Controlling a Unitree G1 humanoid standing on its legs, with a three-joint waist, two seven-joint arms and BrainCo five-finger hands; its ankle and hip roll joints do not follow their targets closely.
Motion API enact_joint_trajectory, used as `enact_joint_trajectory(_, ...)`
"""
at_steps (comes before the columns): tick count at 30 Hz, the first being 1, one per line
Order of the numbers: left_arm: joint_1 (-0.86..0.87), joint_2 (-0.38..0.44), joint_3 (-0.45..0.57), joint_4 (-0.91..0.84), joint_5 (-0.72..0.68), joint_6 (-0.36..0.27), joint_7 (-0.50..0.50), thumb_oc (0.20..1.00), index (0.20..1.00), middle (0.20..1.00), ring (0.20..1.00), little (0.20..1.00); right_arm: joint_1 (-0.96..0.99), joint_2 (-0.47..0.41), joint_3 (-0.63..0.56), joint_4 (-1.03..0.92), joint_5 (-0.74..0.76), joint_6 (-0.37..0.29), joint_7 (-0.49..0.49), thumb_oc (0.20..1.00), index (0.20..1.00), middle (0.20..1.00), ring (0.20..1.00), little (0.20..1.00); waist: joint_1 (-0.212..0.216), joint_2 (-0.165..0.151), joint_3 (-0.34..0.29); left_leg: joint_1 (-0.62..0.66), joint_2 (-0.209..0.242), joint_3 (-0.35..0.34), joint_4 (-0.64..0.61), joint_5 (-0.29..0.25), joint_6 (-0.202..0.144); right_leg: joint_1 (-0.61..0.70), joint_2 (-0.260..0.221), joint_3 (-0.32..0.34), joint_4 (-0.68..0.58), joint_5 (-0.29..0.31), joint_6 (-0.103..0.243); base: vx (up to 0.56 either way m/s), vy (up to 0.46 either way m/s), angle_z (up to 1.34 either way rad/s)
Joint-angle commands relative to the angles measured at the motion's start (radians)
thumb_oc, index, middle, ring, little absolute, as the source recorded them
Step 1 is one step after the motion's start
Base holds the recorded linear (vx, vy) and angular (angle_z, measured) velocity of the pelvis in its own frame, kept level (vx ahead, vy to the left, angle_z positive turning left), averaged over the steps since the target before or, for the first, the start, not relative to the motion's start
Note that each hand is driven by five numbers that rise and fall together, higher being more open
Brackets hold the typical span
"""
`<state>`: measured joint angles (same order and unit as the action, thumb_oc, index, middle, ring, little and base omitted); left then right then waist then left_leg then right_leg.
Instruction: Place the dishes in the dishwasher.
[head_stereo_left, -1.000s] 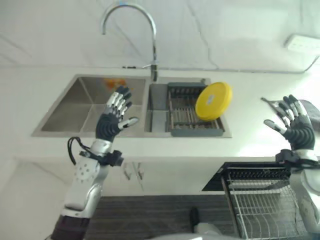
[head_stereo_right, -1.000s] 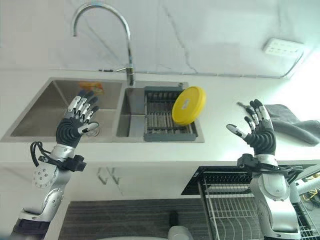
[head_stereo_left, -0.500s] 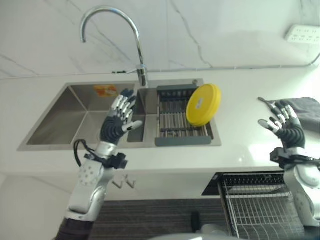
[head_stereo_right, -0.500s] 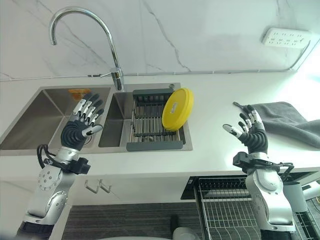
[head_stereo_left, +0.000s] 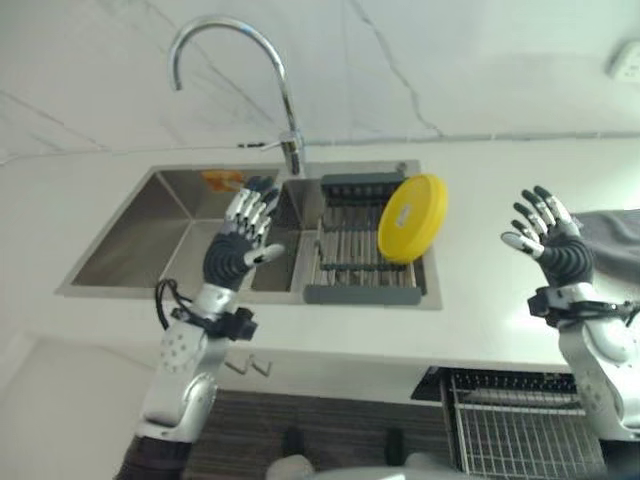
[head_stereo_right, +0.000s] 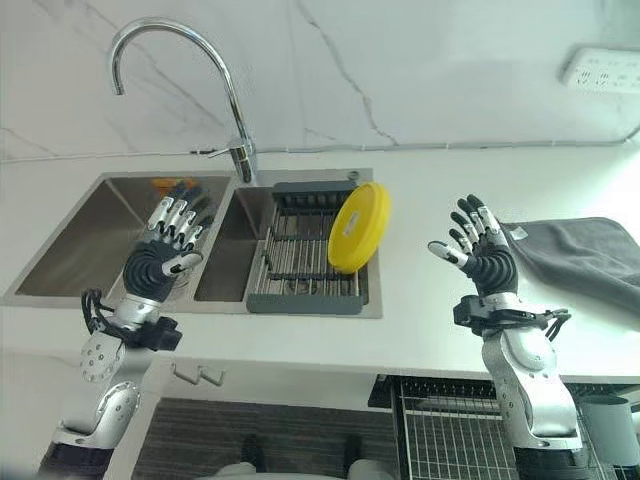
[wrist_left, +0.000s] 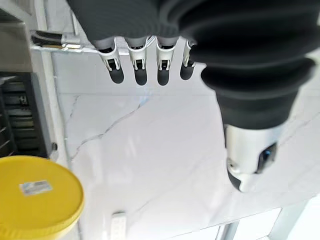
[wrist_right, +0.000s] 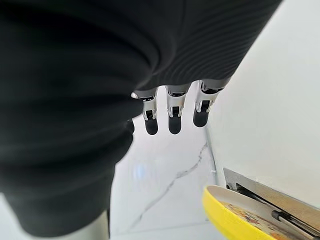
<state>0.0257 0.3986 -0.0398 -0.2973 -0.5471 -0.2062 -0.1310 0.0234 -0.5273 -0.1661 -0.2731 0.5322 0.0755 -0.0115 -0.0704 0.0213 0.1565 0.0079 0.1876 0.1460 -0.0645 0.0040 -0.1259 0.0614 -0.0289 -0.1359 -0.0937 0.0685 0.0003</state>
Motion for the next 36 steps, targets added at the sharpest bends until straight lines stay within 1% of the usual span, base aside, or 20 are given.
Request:
enact_joint_trajectory(1,-0.018,0.067,0.044,-0.046,-0.005,-0.093,0.017,1.000,1.000,1.000,1.000,1.000,-0.029,-0.039,-0.027,-0.065,0.040,-0.060,-0.010,1.000,1.000,1.000,1.000,1.000,-0.008,-0.016,-0.047,0.065,-0.038,0.007,-0.023,0.044,0.020,0.040,-0.058,-0.032,0.006,-0.043,0.103,0.04,0.263,-0.39)
enact_joint_trajectory(3,-0.039,0.068,0.043,-0.040,0.009,-0.086,0.025,1.000,1.000,1.000,1.000,1.000,-0.040,-0.021,-0.015,-0.058,0.007,-0.048,-0.018,1.000,1.000,1.000,1.000,1.000,-0.008,-0.019,-0.052,0.080,-0.047,0.012,-0.023,0.030,0.028,0.051,-0.064,-0.034,0.006,-0.040,0.107,0.04,0.203,-0.16)
enact_joint_trajectory(5,-0.076,0.067,0.037,-0.030,0.016,-0.065,0.038,1.000,1.000,1.000,1.000,1.000,-0.063,-0.007,-0.008,-0.036,0.057,-0.041,-0.058,1.000,1.000,1.000,1.000,1.000,-0.002,-0.029,-0.052,0.091,-0.057,0.017,-0.023,0.015,0.037,0.057,-0.078,-0.043,0.008,-0.037,0.118,0.01,0.138,0.08)
enact_joint_trajectory(7,-0.080,0.069,0.039,-0.025,0.026,-0.070,0.037,1.000,1.000,1.000,1.000,1.000,-0.082,0.001,-0.012,0.003,0.029,-0.017,-0.089,1.000,1.000,1.000,1.000,1.000,0.009,-0.037,-0.054,0.100,-0.069,0.016,-0.023,-0.001,0.047,0.063,-0.087,-0.046,0.008,-0.035,0.126,0.02,0.084,-0.01)
enact_joint_trajectory(9,-0.080,0.075,0.042,-0.035,0.031,-0.058,0.036,1.000,1.000,1.000,1.000,1.000,-0.097,0.007,-0.028,0.038,0.063,-0.026,-0.125,1.000,1.000,1.000,1.000,1.000,0.021,-0.045,-0.059,0.106,-0.079,0.017,-0.023,-0.014,0.062,0.068,-0.090,-0.043,0.006,-0.035,0.129,0.03,0.055,-0.07)
enact_joint_trajectory(12,-0.086,0.078,0.038,-0.033,0.030,-0.052,0.033,1.000,1.000,1.000,1.000,1.000,-0.106,0.006,-0.034,0.058,0.048,-0.037,-0.138,1.000,1.000,1.000,1.000,1.000,0.026,-0.048,-0.063,0.106,-0.082,0.015,-0.023,-0.019,0.067,0.068,-0.088,-0.042,0.006,-0.037,0.129,0.01,0.006,-0.04)
enact_joint_trajectory(13,-0.090,0.082,0.035,-0.029,0.025,-0.048,0.033,1.000,1.000,1.000,1.000,1.000,-0.115,-0.001,-0.033,0.081,0.051,-0.028,-0.144,1.000,1.000,1.000,1.000,1.000,0.028,-0.049,-0.066,0.108,-0.083,0.018,-0.023,-0.021,0.068,0.068,-0.087,-0.043,0.006,-0.038,0.128,0.03,0.012,-0.07)
enact_joint_trajectory(15,-0.097,0.085,0.026,-0.019,0.028,-0.049,0.037,1.000,1.000,1.000,1.000,1.000,-0.132,-0.011,-0.030,0.123,0.065,-0.030,-0.145,1.000,1.000,1.000,1.000,1.000,0.030,-0.050,-0.070,0.109,-0.083,0.021,-0.023,-0.023,0.070,0.069,-0.085,-0.043,0.006,-0.040,0.127,0.04,0.003,-0.06)
enact_joint_trajectory(20,-0.108,0.082,0.016,-0.015,0.028,-0.043,0.042,1.000,1.000,1.000,1.000,1.000,-0.163,-0.014,-0.042,0.207,0.092,-0.045,-0.166,1.000,1.000,1.000,1.000,1.000,0.036,-0.054,-0.076,0.111,-0.074,0.040,-0.023,-0.021,0.068,0.069,-0.085,-0.063,0.006,-0.039,0.126,0.01,-0.007,-0.02)
enact_joint_trajectory(23,-0.107,0.082,0.015,-0.011,0.029,-0.044,0.042,1.000,1.000,1.000,1.000,1.000,-0.170,-0.016,-0.049,0.230,0.096,-0.042,-0.163,1.000,1.000,1.000,1.000,1.000,0.039,-0.055,-0.080,0.110,-0.070,0.044,-0.023,-0.019,0.065,0.067,-0.087,-0.069,0.006,-0.039,0.126,0.00,0.000,0.00)
enact_joint_trajectory(25,-0.107,0.083,0.016,-0.004,0.023,-0.046,0.040,1.000,1.000,1.000,1.000,1.000,-0.175,-0.017,-0.048,0.246,0.102,-0.022,-0.153,1.000,1.000,1.000,1.000,1.000,0.041,-0.054,-0.083,0.109,-0.069,0.044,-0.023,-0.018,0.064,0.068,-0.086,-0.072,0.006,-0.040,0.125,0.04,-0.011,0.02)
enact_joint_trajectory(28,-0.107,0.082,0.015,0.002,0.018,-0.048,0.028,1.000,1.000,1.000,1.000,1.000,-0.184,-0.017,-0.036,0.271,0.139,0.026,-0.134,1.000,1.000,1.000,1.000,1.000,0.047,-0.056,-0.085,0.108,-0.066,0.043,-0.023,-0.016,0.063,0.069,-0.087,-0.077,0.006,-0.041,0.124,0.02,-0.006,0.02)
enact_joint_trajectory(29,-0.113,0.083,0.010,0.005,0.020,-0.047,0.025,1.000,1.000,1.000,1.000,1.000,-0.189,-0.018,-0.025,0.297,0.176,0.068,-0.092,1.000,1.000,1.000,1.000,1.000,0.050,-0.057,-0.086,0.107,-0.064,0.041,-0.023,-0.016,0.062,0.068,-0.088,-0.080,0.006,-0.041,0.123,0.03,-0.017,0.04)
enact_joint_trajectory(30,-0.117,0.083,0.005,0.008,0.022,-0.046,0.025,1.000,1.000,1.000,1.000,1.000,-0.196,-0.020,-0.014,0.312,0.208,0.088,-0.070,1.000,1.000,1.000,1.000,1.000,0.052,-0.058,-0.086,0.106,-0.063,0.041,-0.023,-0.014,0.060,0.069,-0.088,-0.084,0.006,-0.042,0.123,0.02,-0.018,0.06)
enact_joint_trajectory(32,-0.125,0.082,-0.002,0.015,0.022,-0.042,0.025,1.000,1.000,1.000,1.000,1.000,-0.206,-0.019,-0.002,0.337,0.257,0.111,-0.053,1.000,1.000,1.000,1.000,1.000,0.057,-0.060,-0.087,0.106,-0.062,0.038,-0.023,-0.014,0.058,0.072,-0.087,-0.089,0.006,-0.045,0.123,0.03,-0.023,0.09)
enact_joint_trajectory(36,-0.128,0.084,-0.011,0.024,0.021,-0.038,0.020,1.000,1.000,1.000,1.000,1.000,-0.223,-0.026,0.016,0.365,0.304,0.143,-0.021,1.000,1.000,1.000,1.000,1.000,0.063,-0.062,-0.089,0.108,-0.059,0.038,-0.023,-0.014,0.057,0.075,-0.086,-0.095,0.006,-0.047,0.121,0.02,-0.010,0.05)
